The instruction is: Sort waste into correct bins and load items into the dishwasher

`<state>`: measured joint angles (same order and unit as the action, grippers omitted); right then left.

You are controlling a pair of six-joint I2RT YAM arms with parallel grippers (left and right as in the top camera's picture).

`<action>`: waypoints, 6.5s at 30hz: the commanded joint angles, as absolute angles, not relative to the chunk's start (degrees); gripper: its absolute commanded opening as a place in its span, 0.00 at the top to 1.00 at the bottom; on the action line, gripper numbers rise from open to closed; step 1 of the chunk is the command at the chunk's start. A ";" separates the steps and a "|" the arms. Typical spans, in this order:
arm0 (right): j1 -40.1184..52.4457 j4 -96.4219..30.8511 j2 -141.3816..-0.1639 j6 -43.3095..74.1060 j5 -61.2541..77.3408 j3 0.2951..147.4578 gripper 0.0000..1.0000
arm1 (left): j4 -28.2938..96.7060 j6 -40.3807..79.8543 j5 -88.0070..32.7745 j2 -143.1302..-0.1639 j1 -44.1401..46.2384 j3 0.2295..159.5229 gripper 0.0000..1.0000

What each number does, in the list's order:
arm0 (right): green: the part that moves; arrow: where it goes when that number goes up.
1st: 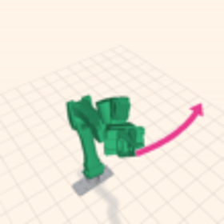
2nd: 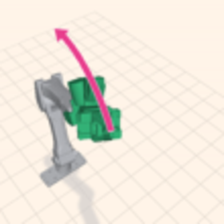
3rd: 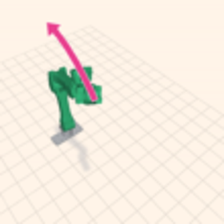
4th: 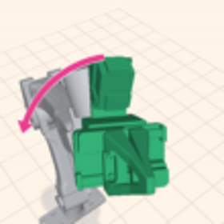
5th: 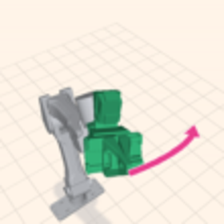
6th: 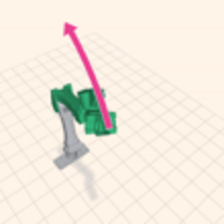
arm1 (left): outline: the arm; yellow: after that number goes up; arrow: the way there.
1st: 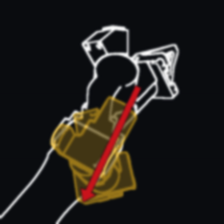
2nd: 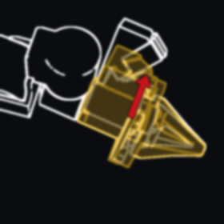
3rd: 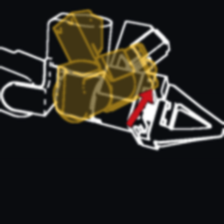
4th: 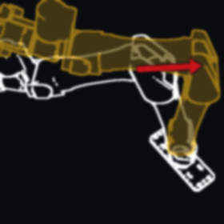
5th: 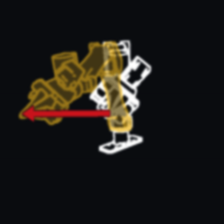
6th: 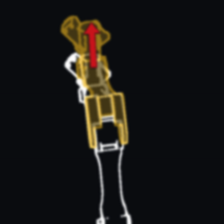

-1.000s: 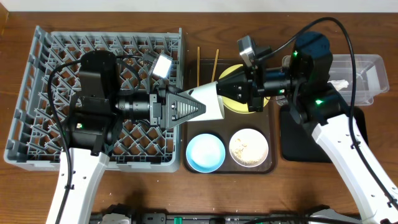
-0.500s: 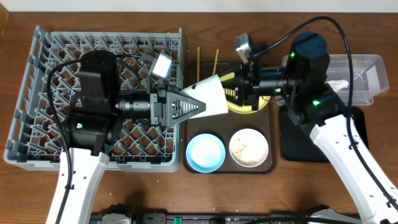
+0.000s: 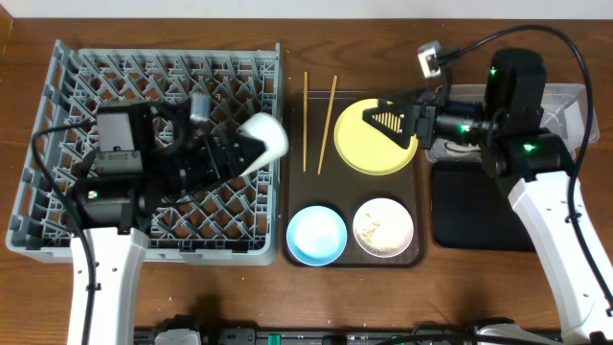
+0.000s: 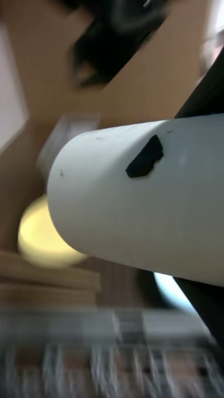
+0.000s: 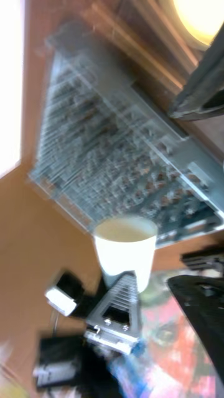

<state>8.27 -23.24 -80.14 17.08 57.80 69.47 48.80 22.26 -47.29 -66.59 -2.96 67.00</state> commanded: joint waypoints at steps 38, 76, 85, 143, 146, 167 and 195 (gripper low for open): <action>26.87 -46.04 -79.50 12.21 9.21 69.63 0.20 | 66.78 30.76 -5.30 -71.77 -5.15 67.57 0.42; 26.87 -45.89 -79.50 12.19 9.21 69.63 0.18 | 68.93 30.52 -12.45 -71.48 -13.47 60.23 0.17; 26.85 -45.84 -79.50 14.20 5.17 69.63 0.20 | 70.04 17.30 -23.81 -71.20 -12.58 70.54 0.17; 36.01 -51.22 -103.72 39.13 4.45 66.63 0.92 | 55.64 13.19 -21.17 -71.53 15.35 75.24 0.10; 35.94 -51.86 -103.74 39.11 1.89 66.63 0.91 | 55.64 13.19 -21.17 -71.53 15.35 75.24 0.10; 35.00 -51.37 -106.10 35.97 1.58 66.67 0.99 | 55.64 13.19 -21.17 -71.53 15.35 75.24 0.10; -13.17 -53.67 -82.46 -0.19 55.59 62.15 0.99 | 55.57 13.17 -20.91 -71.53 15.35 75.24 0.09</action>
